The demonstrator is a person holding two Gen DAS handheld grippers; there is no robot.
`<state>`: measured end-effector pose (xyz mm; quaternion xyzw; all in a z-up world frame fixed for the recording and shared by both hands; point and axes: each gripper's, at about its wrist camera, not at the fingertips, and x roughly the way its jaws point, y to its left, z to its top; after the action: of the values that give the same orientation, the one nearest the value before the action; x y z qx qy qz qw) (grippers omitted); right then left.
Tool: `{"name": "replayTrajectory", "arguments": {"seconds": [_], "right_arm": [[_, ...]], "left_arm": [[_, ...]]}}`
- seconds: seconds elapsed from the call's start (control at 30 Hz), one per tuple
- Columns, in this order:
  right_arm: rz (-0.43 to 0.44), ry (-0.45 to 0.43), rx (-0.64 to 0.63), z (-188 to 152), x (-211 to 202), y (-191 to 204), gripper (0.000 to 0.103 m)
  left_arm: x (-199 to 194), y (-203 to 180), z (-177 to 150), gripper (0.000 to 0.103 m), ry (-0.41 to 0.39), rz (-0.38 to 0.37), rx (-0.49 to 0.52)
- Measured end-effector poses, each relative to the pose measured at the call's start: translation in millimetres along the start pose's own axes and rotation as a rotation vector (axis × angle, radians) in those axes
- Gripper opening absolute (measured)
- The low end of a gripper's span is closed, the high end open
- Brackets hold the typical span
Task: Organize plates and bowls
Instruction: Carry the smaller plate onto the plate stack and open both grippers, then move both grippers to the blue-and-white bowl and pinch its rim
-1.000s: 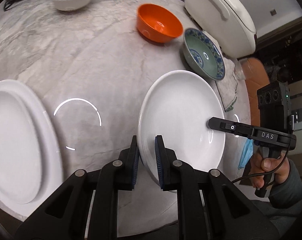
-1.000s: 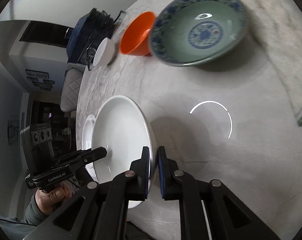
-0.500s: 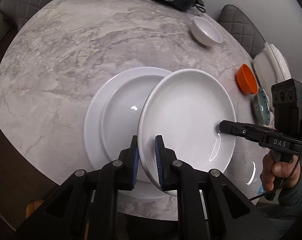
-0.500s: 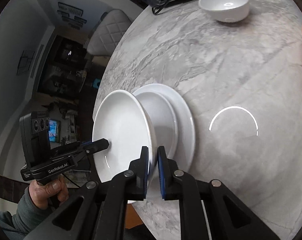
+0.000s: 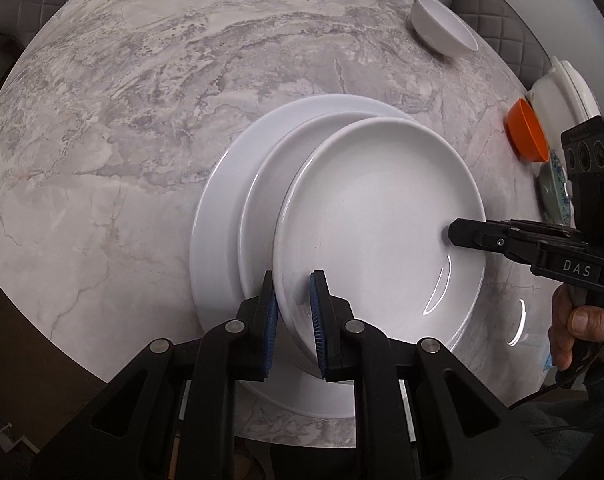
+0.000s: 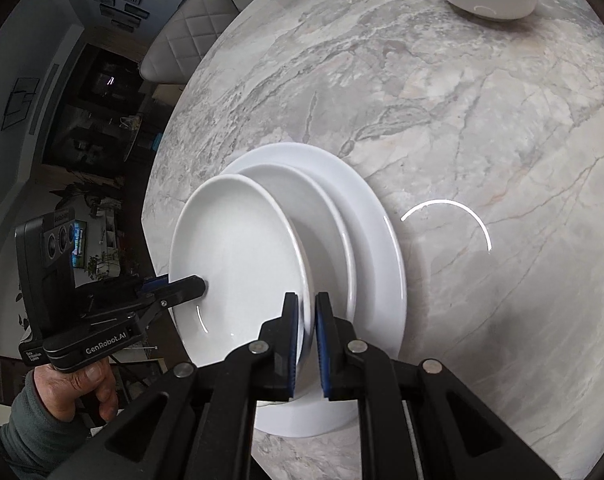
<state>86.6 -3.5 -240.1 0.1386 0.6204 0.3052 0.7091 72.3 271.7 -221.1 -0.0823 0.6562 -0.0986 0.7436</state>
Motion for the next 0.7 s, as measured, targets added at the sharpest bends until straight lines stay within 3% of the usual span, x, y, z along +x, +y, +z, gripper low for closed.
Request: {"name": "replayTrajectory", "arguments": {"seconds": [0.27,0.3,0.37,0.4,0.47,0.5,0.6,0.7], "right_arm": [[-0.095,-0.023,-0.09,2,3,12,0.015],[-0.096,-0.024,-0.101,1,3,13,0.018],[-0.089,-0.03,-0.117,-1,3,16,0.025],[-0.081,-0.033,-0.123,-2,3,17,0.03],[-0.064,-0.039,-0.134,-4,3,20,0.04],[-0.055,-0.045,-0.143,-5,2,23,0.049],[-0.03,-0.078,-0.168,-9,-2,29,0.075],[0.001,-0.118,-0.152,-14,-13,26,0.079]], "left_arm": [[3,-4,0,0.02,-0.015,0.018,0.004],[2,-5,0,0.026,-0.022,0.01,0.0],[-2,-8,-2,0.048,-0.043,-0.016,-0.001],[-5,-12,-2,0.053,-0.053,-0.019,0.003],[-13,-21,-3,0.081,-0.082,-0.005,0.018],[-17,-23,-2,0.087,-0.092,0.014,0.019],[-29,-22,-2,0.09,-0.127,0.005,-0.018],[-50,-21,-2,0.09,-0.17,-0.017,-0.071]]}}
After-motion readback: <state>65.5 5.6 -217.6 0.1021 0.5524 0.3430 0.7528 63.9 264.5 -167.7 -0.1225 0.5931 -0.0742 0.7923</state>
